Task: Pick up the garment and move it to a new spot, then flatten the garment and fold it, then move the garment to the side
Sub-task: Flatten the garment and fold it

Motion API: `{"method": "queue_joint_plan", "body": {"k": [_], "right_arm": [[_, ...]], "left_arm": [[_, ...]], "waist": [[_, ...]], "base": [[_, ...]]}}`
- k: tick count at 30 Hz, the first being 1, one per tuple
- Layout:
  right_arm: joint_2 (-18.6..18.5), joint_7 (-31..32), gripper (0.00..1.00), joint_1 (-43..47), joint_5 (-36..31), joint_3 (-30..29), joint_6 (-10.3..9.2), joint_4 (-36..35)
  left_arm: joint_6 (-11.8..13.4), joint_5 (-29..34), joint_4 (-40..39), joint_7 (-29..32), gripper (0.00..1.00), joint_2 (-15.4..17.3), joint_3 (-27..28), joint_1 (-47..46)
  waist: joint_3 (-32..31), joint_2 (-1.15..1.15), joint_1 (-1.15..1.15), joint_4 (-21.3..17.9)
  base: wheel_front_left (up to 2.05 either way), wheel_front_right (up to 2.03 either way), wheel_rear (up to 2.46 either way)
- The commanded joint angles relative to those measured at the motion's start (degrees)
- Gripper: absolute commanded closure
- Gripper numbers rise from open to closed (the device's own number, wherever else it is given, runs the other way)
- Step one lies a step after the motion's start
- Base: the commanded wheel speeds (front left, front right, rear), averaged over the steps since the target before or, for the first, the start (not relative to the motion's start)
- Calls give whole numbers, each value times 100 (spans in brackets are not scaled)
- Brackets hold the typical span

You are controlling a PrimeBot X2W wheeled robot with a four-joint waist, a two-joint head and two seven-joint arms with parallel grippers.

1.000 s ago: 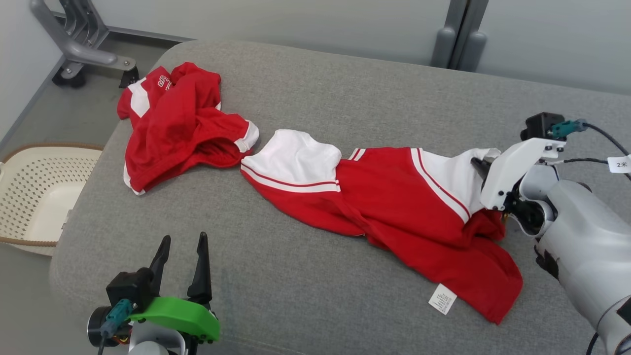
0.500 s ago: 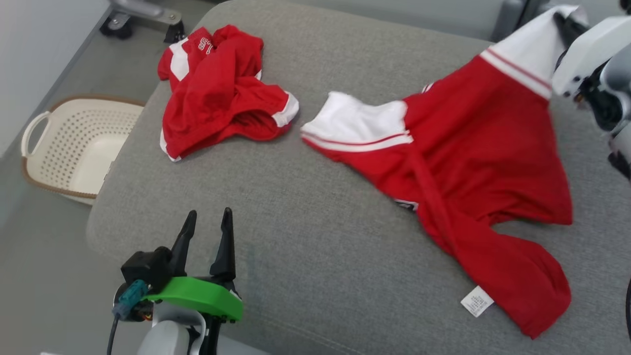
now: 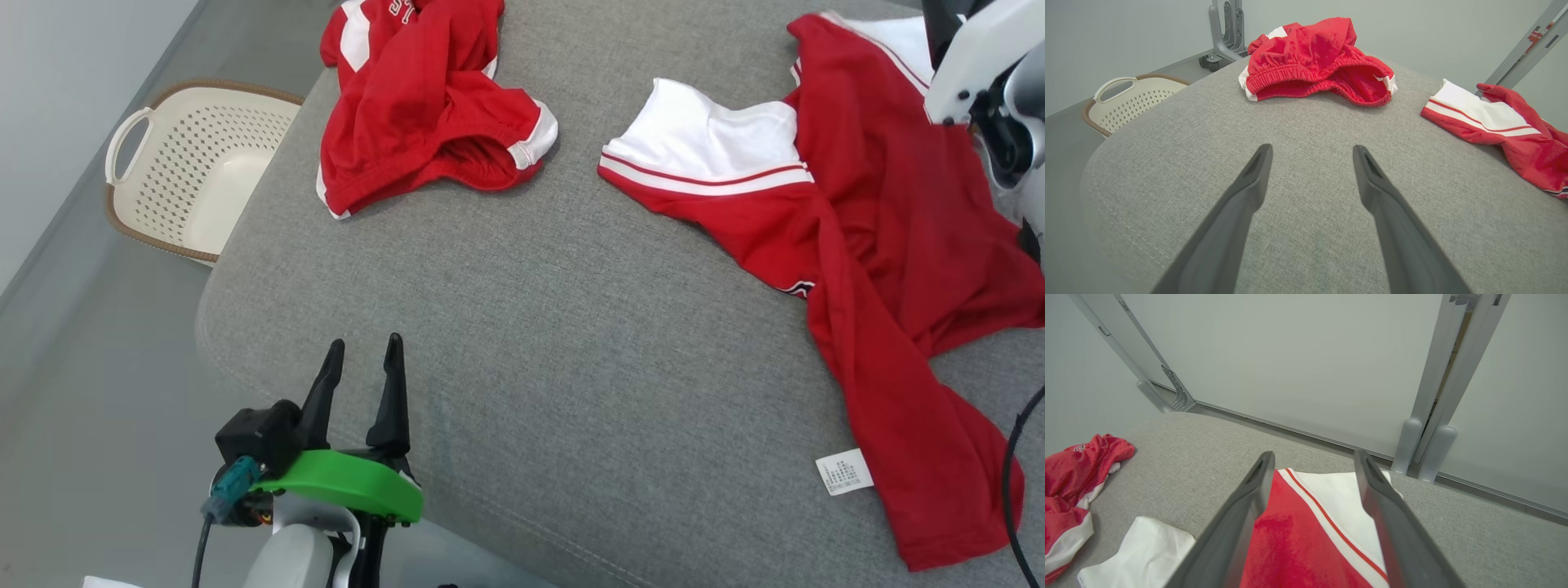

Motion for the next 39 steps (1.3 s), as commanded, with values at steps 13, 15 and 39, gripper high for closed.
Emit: {"method": "queue_joint_plan", "body": {"k": [13,15,39], "right_arm": [[503,-705,0,1141,444,-30,-8,-608],[491,-747,0,1378,565,0,-8,-849],[165,674,0,4826,1834,154,-8,-2704]], "left_arm": [[-222,719,299,-3,0,116,712,58],[-239,766,300,-3,0,155,825,114],[-355,973,486,-3,0,209,1128,551]], "waist": [[-1116,0,-1,-1392],[-1258,0,-1,-1608],[-1902,0,-1,-2089]], "base": [[0,0,0],[0,0,0],[0,0,0]]}}
